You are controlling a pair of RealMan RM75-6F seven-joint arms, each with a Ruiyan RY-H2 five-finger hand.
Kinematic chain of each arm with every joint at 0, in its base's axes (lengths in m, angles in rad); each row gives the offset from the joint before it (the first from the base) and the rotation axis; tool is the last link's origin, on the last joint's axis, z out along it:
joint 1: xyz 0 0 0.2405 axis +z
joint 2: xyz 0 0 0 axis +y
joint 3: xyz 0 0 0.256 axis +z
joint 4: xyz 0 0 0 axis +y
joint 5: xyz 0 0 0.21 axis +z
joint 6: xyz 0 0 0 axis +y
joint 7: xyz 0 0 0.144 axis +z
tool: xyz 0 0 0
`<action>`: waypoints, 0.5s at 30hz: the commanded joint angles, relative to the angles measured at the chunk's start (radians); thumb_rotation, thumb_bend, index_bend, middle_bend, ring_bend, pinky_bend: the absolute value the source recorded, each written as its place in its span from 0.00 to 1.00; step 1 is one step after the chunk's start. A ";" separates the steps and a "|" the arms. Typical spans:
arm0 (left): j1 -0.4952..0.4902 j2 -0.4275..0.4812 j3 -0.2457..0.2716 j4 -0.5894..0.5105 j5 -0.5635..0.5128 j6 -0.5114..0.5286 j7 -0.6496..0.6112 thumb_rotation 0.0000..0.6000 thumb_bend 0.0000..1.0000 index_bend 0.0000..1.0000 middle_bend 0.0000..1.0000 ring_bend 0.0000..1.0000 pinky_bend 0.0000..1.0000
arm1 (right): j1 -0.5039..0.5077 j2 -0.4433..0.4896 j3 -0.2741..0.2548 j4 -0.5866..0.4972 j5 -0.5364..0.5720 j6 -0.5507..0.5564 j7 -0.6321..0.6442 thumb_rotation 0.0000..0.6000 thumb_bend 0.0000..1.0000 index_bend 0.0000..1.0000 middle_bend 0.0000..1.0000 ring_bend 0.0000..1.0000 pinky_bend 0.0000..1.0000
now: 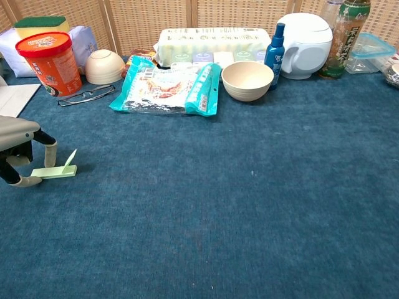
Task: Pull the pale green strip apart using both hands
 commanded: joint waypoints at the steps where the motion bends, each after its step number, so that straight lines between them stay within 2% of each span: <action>1: -0.002 0.000 0.001 0.000 -0.005 -0.001 0.005 1.00 0.28 0.48 0.98 1.00 0.98 | 0.000 0.000 0.000 0.000 0.000 0.000 0.000 1.00 0.53 0.02 0.21 0.05 0.09; 5: -0.003 0.000 0.004 0.000 -0.011 0.000 0.011 1.00 0.29 0.50 0.98 1.00 0.98 | -0.001 0.002 0.001 -0.001 0.000 0.000 0.001 1.00 0.53 0.02 0.21 0.05 0.09; 8: -0.002 0.002 0.004 -0.004 -0.009 0.006 0.011 1.00 0.35 0.53 1.00 1.00 0.99 | -0.001 0.002 0.002 -0.001 -0.001 0.002 0.003 1.00 0.53 0.02 0.21 0.05 0.09; 15: -0.002 0.033 -0.010 -0.027 0.043 0.038 -0.025 1.00 0.41 0.63 1.00 1.00 1.00 | -0.002 -0.002 0.006 0.002 -0.007 0.010 0.012 1.00 0.53 0.01 0.21 0.05 0.09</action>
